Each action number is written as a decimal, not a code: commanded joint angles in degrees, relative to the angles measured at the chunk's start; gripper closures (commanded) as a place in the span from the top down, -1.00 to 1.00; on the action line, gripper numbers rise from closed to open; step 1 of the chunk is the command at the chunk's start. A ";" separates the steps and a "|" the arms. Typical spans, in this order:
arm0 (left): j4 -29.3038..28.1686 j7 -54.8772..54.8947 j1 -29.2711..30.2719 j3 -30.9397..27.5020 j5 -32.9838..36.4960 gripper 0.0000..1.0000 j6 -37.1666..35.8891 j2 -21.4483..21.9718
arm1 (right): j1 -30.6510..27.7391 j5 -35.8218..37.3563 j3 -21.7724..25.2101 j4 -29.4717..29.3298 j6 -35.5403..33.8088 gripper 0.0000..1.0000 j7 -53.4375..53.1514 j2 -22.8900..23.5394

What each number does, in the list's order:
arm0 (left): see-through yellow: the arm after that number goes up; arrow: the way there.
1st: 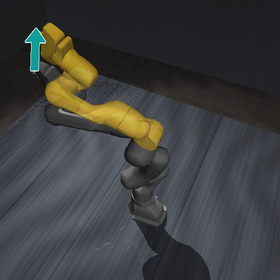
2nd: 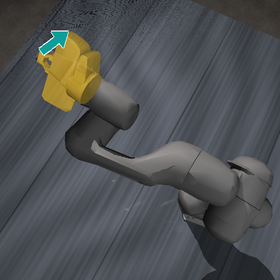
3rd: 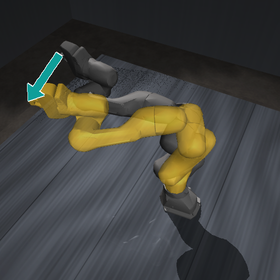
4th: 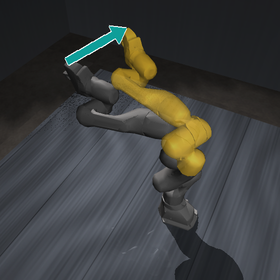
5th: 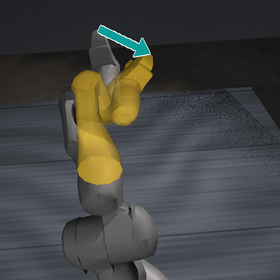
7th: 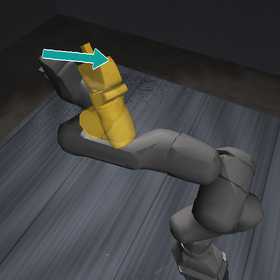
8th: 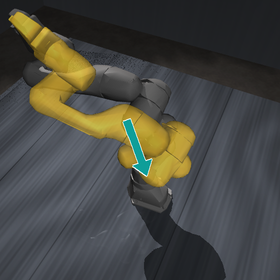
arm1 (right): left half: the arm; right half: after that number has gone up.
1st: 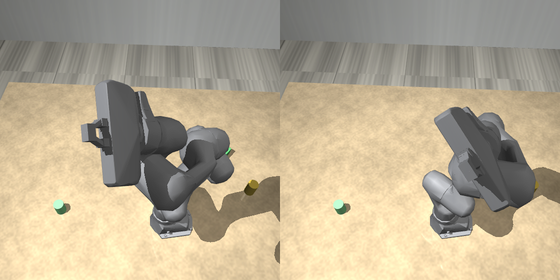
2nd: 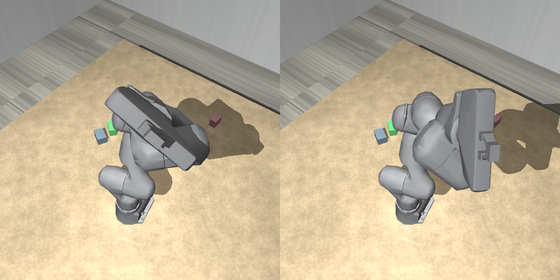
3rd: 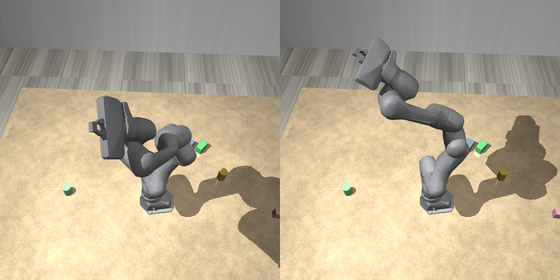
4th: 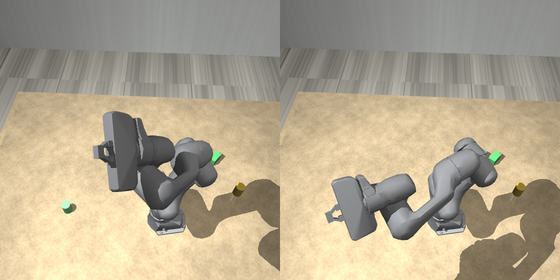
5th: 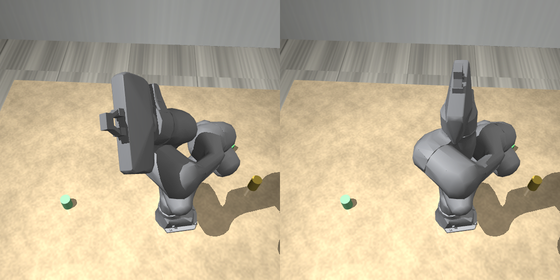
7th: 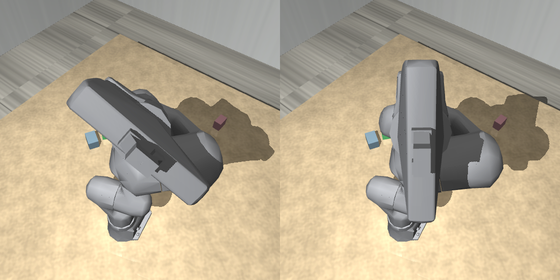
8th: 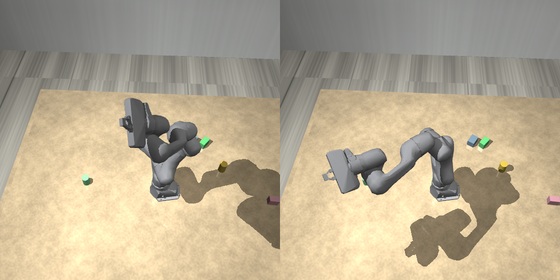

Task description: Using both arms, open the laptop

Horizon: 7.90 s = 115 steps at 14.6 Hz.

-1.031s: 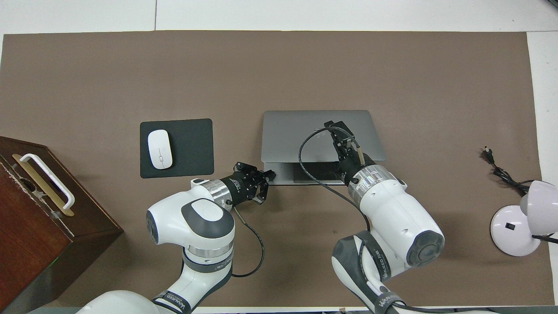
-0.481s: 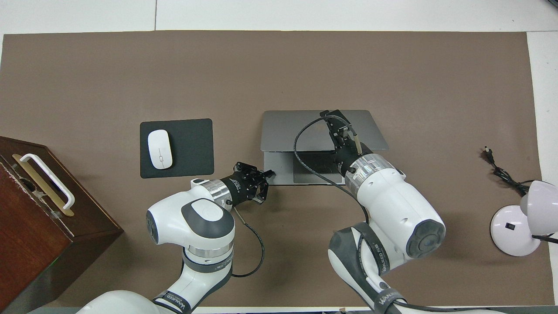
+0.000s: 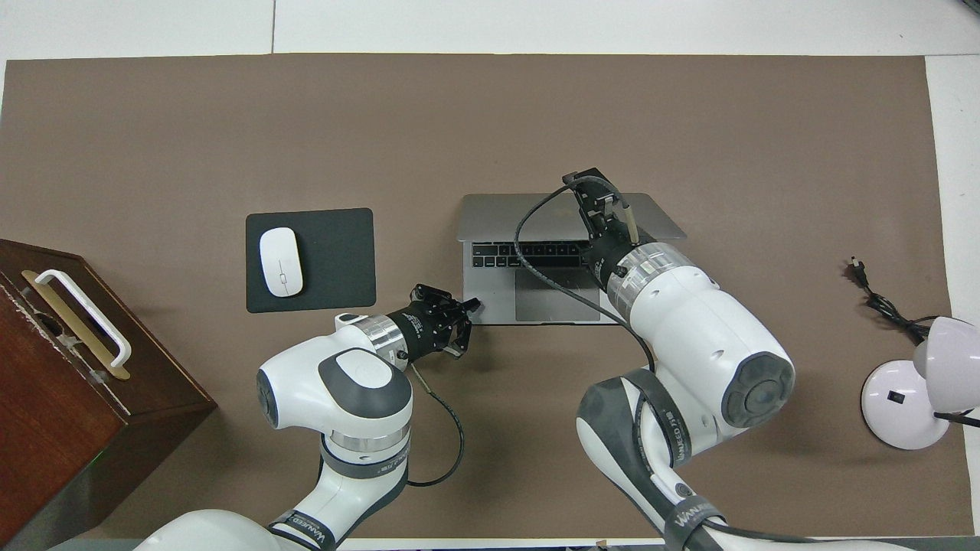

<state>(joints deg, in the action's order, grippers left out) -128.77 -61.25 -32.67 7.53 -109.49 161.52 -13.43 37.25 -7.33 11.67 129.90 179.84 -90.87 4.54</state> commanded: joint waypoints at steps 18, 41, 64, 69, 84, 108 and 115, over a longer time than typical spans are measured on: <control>1.06 1.57 -1.26 -0.24 -1.51 -1.00 1.35 -2.92 | -2.10 -1.01 2.92 -11.86 -9.24 1.00 7.54 4.42; 1.06 2.01 -1.26 -0.24 -1.51 -1.00 1.35 -2.92 | -2.45 -30.99 6.87 -20.74 -17.68 1.00 39.19 8.73; 1.76 2.19 -0.56 -0.24 -0.72 -1.00 1.70 -1.87 | -5.96 -38.81 7.57 -35.50 -42.98 1.00 32.25 3.19; 2.29 1.84 -0.03 -0.41 -0.55 -1.00 3.36 0.06 | -7.10 -31.61 8.80 -38.58 -48.34 1.00 33.21 3.11; 6.68 5.35 11.65 -0.94 9.54 -1.00 7.50 4.55 | -19.13 -10.71 6.44 -38.32 -73.12 1.00 68.09 -0.49; 13.36 34.01 27.48 -2.35 44.87 -1.00 -3.47 3.32 | -43.67 6.19 -12.73 -36.39 -92.38 1.00 86.92 -8.85; 13.45 32.61 28.80 -6.21 67.18 -1.00 -21.83 5.51 | -43.76 6.01 -12.73 -36.48 -94.85 1.00 86.92 -9.55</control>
<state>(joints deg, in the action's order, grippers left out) -115.51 -27.77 -4.17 2.38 -48.23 145.02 -9.30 -4.95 -1.85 0.09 91.99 85.38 -5.09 -3.44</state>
